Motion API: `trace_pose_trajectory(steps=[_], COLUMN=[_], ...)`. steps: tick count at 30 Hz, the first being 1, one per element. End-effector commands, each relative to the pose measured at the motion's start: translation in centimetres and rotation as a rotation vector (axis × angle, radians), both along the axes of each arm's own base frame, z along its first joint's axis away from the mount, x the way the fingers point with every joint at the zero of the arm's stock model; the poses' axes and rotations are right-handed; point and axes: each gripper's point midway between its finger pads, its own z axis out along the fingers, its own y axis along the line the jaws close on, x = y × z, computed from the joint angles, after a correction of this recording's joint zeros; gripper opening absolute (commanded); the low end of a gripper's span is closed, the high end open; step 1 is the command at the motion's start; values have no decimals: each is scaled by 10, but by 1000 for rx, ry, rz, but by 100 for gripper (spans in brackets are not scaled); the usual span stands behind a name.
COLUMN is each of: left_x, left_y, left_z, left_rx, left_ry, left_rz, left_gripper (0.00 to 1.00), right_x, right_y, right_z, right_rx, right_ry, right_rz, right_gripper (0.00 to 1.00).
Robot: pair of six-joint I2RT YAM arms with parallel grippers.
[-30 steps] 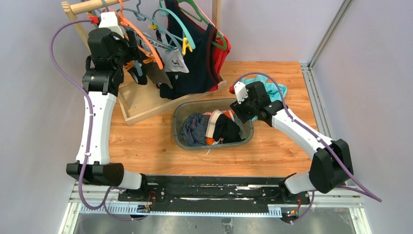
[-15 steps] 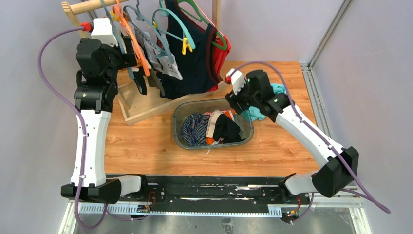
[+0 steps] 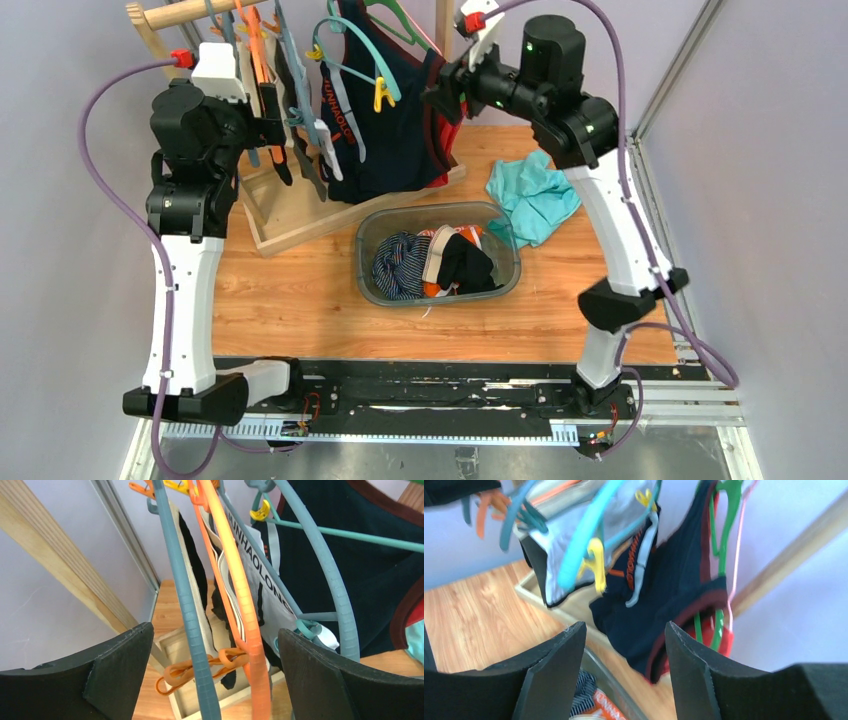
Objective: Remove the underwear clipped to the hanger
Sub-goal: Pick up the hanger from the clothesline.
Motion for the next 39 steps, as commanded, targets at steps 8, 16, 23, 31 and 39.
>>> trace_pose_trajectory(steps=[8, 16, 23, 31, 39], left_x=[-13, -24, -23, -25, -28], left_y=[8, 13, 16, 17, 16], left_z=[-24, -31, -40, -41, -39], left_rx=[74, 96, 99, 105, 102], left_ry=[40, 34, 50, 44, 35], left_rz=[24, 48, 62, 67, 64], left_gripper=[98, 98, 98, 98, 98], right_x=[-1, 38, 56, 74, 75], right_y=[80, 99, 106, 100, 82], right_z=[30, 23, 24, 20, 32], right_rx=[137, 194, 213, 220, 232], right_ry=[-62, -100, -159, -160, -164], right_rz=[134, 60, 28, -60, -132], right_gripper=[60, 57, 57, 48, 34])
